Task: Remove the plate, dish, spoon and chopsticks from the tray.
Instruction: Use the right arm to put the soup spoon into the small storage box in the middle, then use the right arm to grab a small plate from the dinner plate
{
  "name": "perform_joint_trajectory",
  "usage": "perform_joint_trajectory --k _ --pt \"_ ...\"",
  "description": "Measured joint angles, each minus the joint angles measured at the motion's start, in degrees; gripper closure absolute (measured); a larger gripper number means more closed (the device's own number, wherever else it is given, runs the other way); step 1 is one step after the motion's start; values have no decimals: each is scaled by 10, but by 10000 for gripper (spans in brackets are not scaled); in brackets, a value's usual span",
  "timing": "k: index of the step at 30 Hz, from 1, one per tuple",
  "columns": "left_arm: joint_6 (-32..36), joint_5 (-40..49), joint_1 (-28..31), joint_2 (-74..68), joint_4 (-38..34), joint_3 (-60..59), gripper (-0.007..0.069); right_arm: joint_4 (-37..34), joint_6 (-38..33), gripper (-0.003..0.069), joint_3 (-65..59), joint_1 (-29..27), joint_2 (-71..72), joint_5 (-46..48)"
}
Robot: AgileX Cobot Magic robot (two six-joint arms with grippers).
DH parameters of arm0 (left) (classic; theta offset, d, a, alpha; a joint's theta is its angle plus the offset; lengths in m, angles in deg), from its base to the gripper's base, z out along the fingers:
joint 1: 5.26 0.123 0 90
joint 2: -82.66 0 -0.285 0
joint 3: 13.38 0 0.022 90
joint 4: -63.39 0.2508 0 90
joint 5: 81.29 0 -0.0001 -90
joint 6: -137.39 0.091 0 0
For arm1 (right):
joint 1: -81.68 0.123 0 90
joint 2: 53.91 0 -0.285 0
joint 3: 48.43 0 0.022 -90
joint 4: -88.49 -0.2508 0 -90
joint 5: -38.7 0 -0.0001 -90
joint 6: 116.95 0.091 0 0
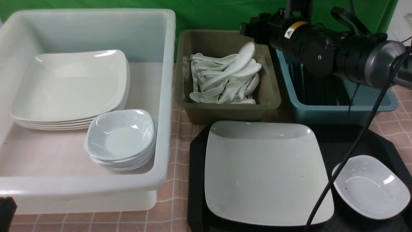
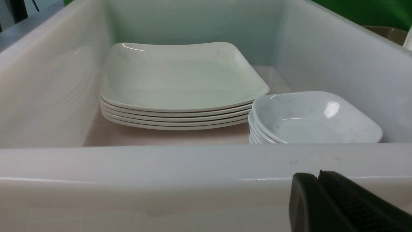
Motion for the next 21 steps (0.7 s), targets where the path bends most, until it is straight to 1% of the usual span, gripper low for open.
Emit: perform_joint_trajectory --k 1,2,3,5,6,8,9,10,11,14,15,16,17,18,19,20,21 --pt "0 0 0 0 0 0 603 -2 14 264 0 -7 -1 24" --pt "0 0 0 0 0 0 603 -2 18 249 0 -7 0 30" --pt "0 0 0 0 0 0 603 -2 30 200 0 -10 7 66" --pt "0 0 0 0 0 0 603 -2 39 179 0 -11 21 115" --pt "0 0 0 0 0 0 603 -2 39 178 0 -11 39 157" --pt "0 0 0 0 0 0 603 -2 27 202 0 -11 68 222" --pt "0 0 0 0 0 0 603 -2 24 208 0 -11 76 231" --pt "0 0 0 0 0 0 603 0 -17 275 0 -11 109 299" --pt "0 0 0 0 0 0 603 1 -52 327 0 -11 140 356" --pt "0 0 0 0 0 0 603 13 -168 503 2 -11 221 511" --pt "0 0 0 0 0 0 603 21 -193 556 2 -11 246 554" --pt "0 0 0 0 0 0 603 35 -206 592 4 -11 268 608" --pt "0 0 0 0 0 0 603 52 -214 621 5 -11 283 661" --pt "0 0 0 0 0 0 603 56 -214 624 5 -11 287 672" --pt "0 0 0 0 0 0 603 76 -203 629 5 -11 309 749" --pt "0 0 0 0 0 0 603 90 -180 629 2 -11 322 790" --pt "0 0 0 0 0 0 603 102 -145 629 -11 -12 339 805"
